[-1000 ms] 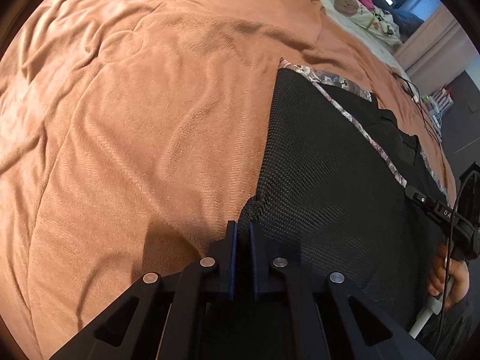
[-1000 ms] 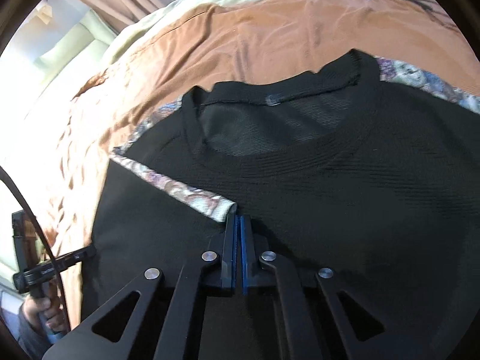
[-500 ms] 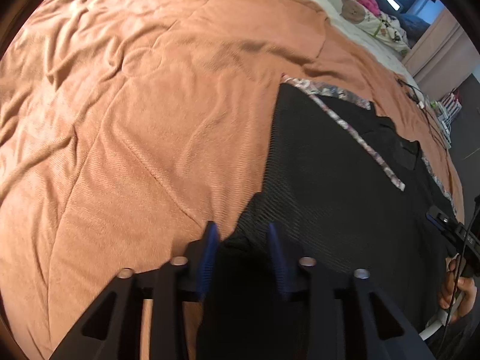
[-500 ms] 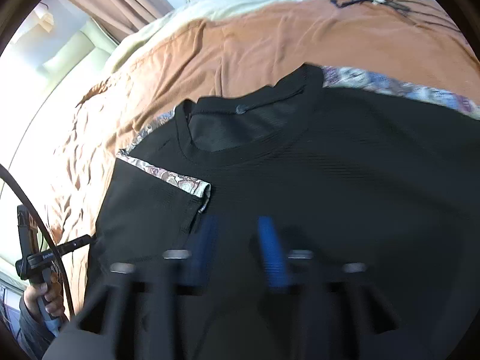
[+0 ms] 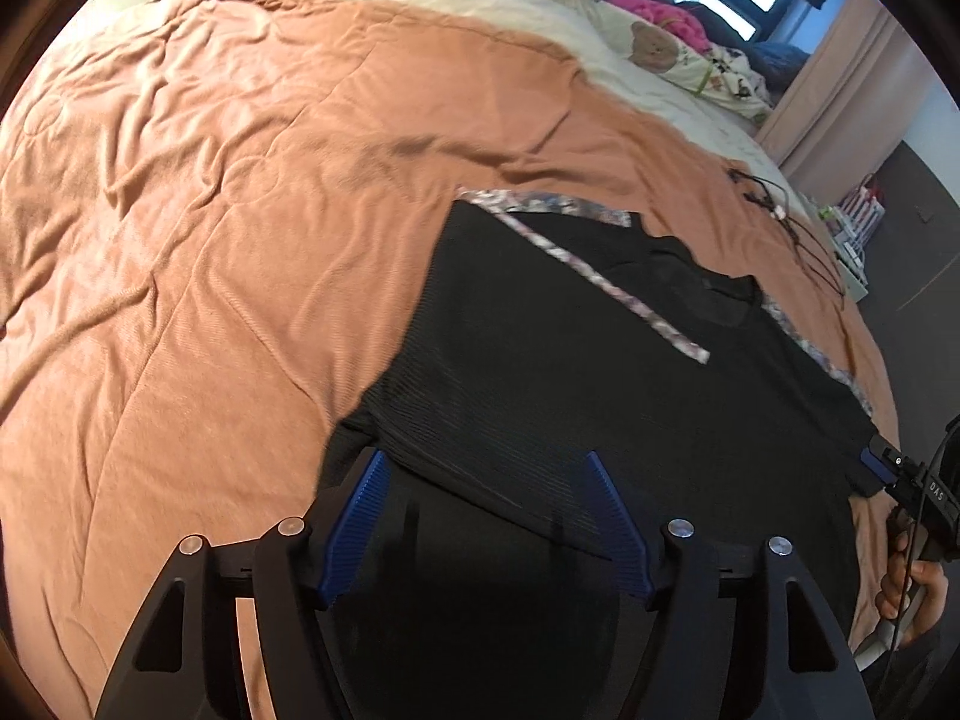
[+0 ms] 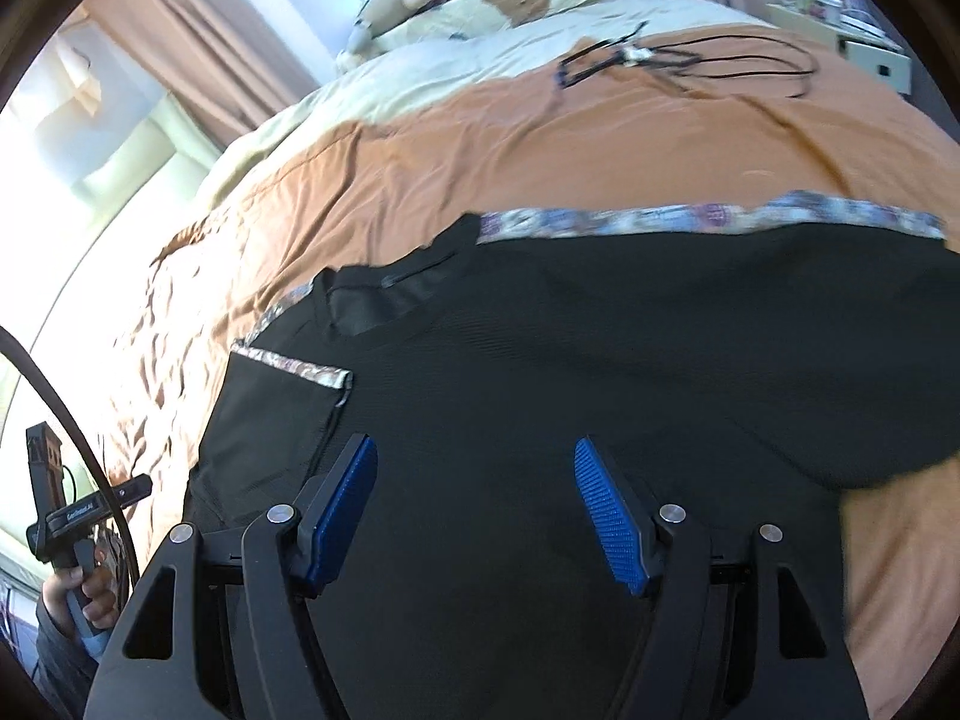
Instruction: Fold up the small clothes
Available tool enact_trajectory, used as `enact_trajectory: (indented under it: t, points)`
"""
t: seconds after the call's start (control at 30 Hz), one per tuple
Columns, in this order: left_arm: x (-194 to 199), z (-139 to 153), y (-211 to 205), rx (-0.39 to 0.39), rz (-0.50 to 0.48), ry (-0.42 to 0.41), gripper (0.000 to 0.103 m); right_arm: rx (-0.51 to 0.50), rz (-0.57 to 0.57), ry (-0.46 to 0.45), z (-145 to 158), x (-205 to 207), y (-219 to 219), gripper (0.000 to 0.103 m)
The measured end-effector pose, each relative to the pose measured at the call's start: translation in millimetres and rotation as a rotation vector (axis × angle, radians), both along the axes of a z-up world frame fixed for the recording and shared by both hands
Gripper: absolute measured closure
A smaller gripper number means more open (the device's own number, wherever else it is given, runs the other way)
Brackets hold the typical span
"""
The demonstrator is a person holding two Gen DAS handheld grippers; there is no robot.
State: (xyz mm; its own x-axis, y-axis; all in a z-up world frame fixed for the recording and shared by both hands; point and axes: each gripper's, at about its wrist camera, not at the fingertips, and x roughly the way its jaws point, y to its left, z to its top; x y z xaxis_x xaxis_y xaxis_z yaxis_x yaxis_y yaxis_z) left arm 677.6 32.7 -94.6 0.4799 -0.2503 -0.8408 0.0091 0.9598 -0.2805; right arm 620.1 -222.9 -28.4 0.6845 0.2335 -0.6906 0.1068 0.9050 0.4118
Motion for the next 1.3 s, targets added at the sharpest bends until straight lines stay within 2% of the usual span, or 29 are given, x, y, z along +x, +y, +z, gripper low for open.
enact_trajectory:
  t: [0.3,0.43,0.67,0.93,1.1,1.13,1.2,1.3]
  points:
    - [-31.3,24.3,-34.0,-0.038,-0.008,-0.041,0.032,-0.034,-0.137,-0.011,20.3,-72.8,-57.2,0.036]
    - [-45.0,30.8,-49.4,-0.040,-0.005,-0.061,0.023,-0.041,-0.195,-0.013,24.3,-100.5,-79.9,0.036]
    - [-60.8,33.5,-72.0,-0.065,-0.010,-0.065,0.022,0.039,-0.281,-0.025,19.5,-134.0,-112.6,0.036]
    - [-67.2,23.8,-88.9,-0.082,0.000,-0.058,0.022,0.140,-0.376,-0.020,-5.7,-151.4,-159.8,0.036]
    - [-62.3,9.8,-97.5,-0.075,0.012,-0.049,0.022,0.163,-0.420,-0.019,-19.1,-150.1,-181.6,0.036]
    - [-61.3,7.0,-98.4,-0.076,0.015,-0.045,0.022,0.173,-0.427,-0.023,-21.2,-149.7,-186.8,0.037]
    - [-58.5,1.5,-100.5,-0.078,0.018,-0.039,0.022,0.191,-0.448,-0.021,-26.3,-146.7,-195.6,0.046]
    - [-56.0,-4.0,-102.0,-0.067,0.022,-0.037,0.022,0.206,-0.462,-0.015,-32.9,-139.2,-204.3,0.048]
